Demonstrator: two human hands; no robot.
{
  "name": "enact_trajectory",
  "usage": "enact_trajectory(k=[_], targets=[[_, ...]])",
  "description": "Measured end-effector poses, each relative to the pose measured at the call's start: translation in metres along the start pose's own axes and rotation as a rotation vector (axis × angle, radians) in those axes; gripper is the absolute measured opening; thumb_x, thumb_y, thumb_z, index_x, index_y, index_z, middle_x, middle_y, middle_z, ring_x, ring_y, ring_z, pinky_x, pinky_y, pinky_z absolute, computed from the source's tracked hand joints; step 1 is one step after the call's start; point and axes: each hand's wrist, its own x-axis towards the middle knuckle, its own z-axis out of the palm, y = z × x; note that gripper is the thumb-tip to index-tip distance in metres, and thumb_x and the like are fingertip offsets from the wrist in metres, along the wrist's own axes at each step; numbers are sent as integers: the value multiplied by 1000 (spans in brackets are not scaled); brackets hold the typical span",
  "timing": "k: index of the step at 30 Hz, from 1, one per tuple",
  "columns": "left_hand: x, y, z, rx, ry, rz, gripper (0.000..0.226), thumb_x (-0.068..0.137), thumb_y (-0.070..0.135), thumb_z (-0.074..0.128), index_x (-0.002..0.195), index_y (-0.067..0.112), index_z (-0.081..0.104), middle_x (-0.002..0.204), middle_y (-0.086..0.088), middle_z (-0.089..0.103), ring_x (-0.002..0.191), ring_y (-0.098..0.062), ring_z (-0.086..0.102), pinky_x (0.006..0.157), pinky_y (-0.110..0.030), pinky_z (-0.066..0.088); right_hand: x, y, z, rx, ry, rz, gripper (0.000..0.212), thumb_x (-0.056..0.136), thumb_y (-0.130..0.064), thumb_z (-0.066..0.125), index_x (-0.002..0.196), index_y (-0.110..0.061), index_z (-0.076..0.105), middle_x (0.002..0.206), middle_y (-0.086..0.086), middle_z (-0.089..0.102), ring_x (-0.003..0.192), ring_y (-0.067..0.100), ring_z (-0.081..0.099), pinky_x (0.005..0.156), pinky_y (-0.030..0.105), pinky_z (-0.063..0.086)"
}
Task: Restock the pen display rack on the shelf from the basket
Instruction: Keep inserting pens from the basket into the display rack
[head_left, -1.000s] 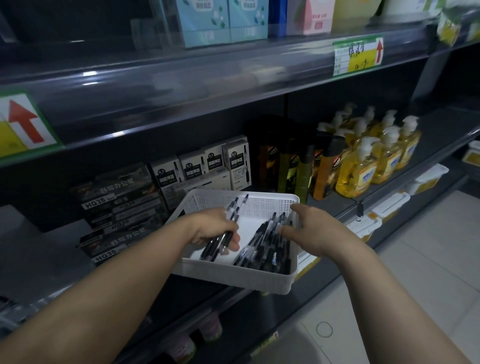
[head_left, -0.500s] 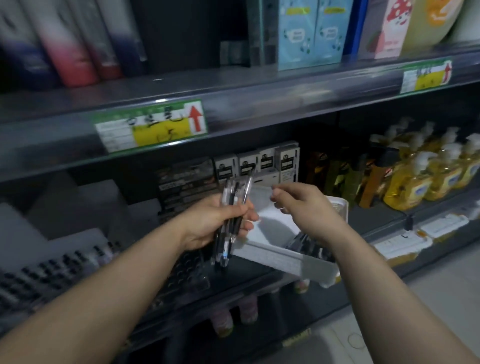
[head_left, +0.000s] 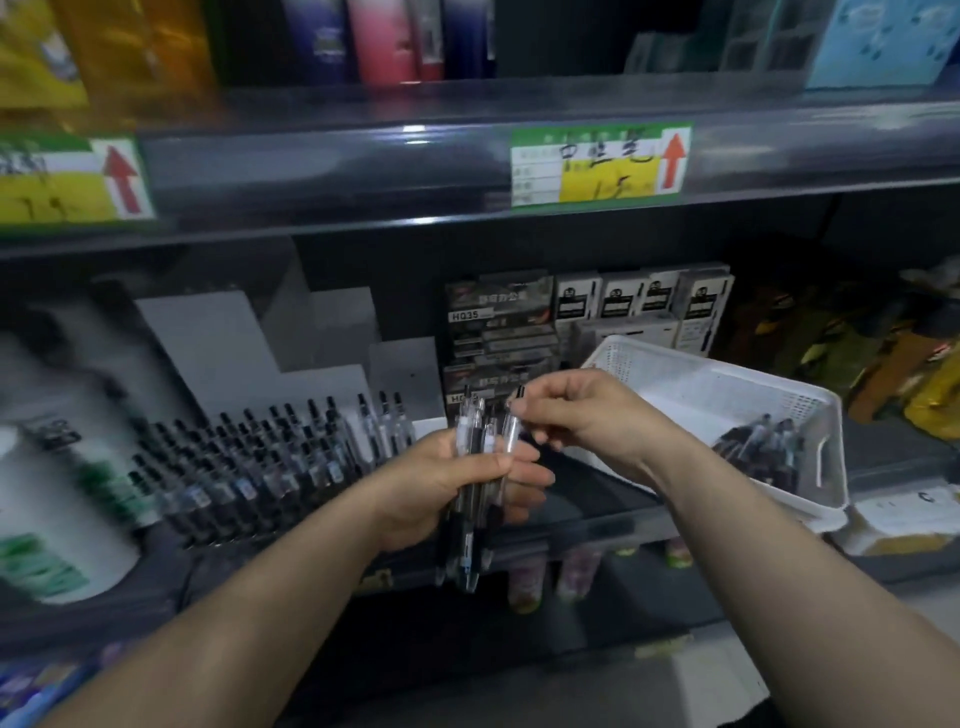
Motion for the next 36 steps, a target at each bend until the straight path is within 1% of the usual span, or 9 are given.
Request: enact_trajectory(k=[4,8,10,15,20,25,30,34,36], targets=[[-5,4,-10,0,-6,15,24,93,7,54,116,1,60,101,-13,74,84,-19,72,69,-26,57,9,2,14,9,-11,2,9,87,-10,65,77,-10,65,64,1,58,58,10,50,58,23,40],[-7,-1,-19,0,-10,27,29,88,9,60,115,-1,62,98,-13,74,76,-16,70,65,-24,55,17,3,25,18,-103,43,9,85,-13,68,91,-7,68,84,11,65,80,23,57,81,36,45],[-6,-4,-21,19,-8,37,24,91,7,59,113,-1,63,93,-11,74,71,-13,66,63,-24,54,19,4,27,-4,-117,54,11,84,-12,69,92,-5,67,87,11,67,84,23,61,87,37,47],[-5,-13,-26,15,-45,40,17,92,7,58,105,4,68,87,-9,72,68,-14,59,61,-26,51,20,7,25,33,-173,91,15,84,-11,66,96,-2,67,87,14,66,82,22,60,83,30,49],[-3,-17,-26,-5,-78,16,19,88,10,62,104,5,70,88,-10,72,69,-14,60,62,-26,51,20,9,27,31,-155,82,6,86,-6,63,87,-6,69,84,12,67,81,21,60,83,31,47],[-2,-16,-27,-73,-39,-8,23,87,11,63,107,2,69,84,-8,71,69,-16,63,64,-31,55,24,9,33,45,-31,23,8,88,-10,63,86,-6,68,78,6,68,76,16,61,80,28,48],[-1,-29,-25,-17,-45,-85,22,93,8,58,111,0,67,81,-6,68,63,-14,59,57,-27,51,31,2,17,249,297,-25,23,94,-13,55,71,-11,58,56,-4,56,60,13,47,63,28,40],[3,-32,-32,-62,87,-58,22,93,10,59,110,-1,65,75,-5,62,59,-13,54,54,-26,47,31,-1,6,352,414,-111,13,98,-8,46,90,-2,54,55,0,58,54,14,53,55,23,48],[4,-30,-37,-61,146,-33,22,93,13,60,109,-2,62,72,-3,60,59,-12,52,55,-27,46,25,-2,4,292,458,-158,8,97,-5,48,92,-2,53,59,4,63,56,15,61,62,26,55]])
